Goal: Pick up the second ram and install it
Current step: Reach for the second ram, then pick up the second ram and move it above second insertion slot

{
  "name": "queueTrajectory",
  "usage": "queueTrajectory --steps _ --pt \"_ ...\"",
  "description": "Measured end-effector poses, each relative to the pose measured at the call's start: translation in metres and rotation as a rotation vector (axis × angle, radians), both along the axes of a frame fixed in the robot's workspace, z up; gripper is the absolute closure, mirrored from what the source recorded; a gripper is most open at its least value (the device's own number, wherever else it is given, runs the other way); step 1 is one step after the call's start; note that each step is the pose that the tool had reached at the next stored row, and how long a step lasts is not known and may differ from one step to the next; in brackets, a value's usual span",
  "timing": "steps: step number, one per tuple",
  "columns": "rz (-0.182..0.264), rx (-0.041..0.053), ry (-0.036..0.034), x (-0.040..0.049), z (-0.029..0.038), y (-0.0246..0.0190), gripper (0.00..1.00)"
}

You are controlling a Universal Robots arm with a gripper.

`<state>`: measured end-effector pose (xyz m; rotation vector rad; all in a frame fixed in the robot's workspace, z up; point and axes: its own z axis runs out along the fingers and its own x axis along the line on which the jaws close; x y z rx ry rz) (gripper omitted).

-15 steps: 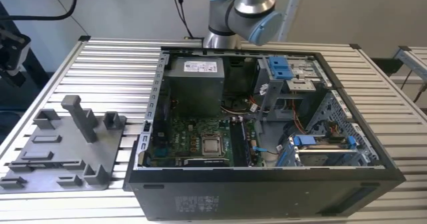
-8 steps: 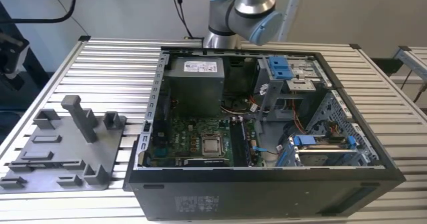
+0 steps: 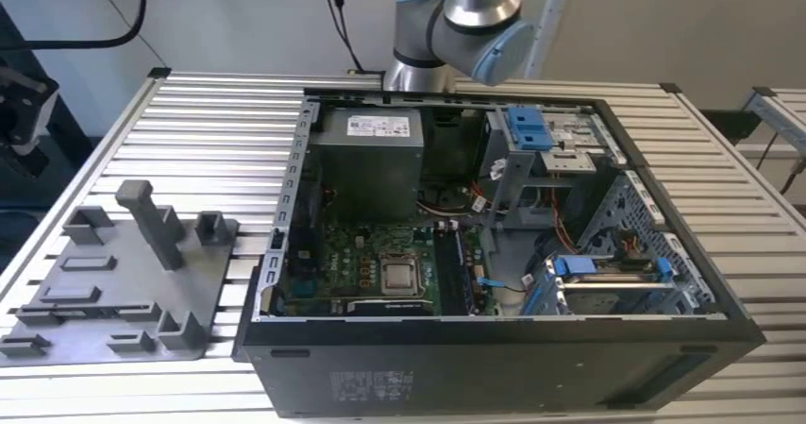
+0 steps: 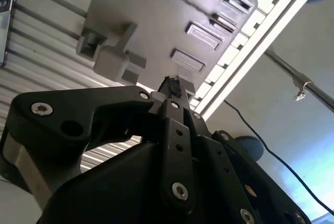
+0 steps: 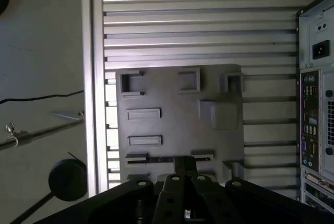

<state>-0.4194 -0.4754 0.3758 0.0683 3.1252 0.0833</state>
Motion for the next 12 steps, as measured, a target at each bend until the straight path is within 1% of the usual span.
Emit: queueTrajectory --steps 4,12 --pt "0.002 0.0000 0.0000 0.0006 -0.0001 -0.0041 0.89" --pt "0.002 0.0000 0.0000 0.0006 -0.0003 -0.0042 0.89"
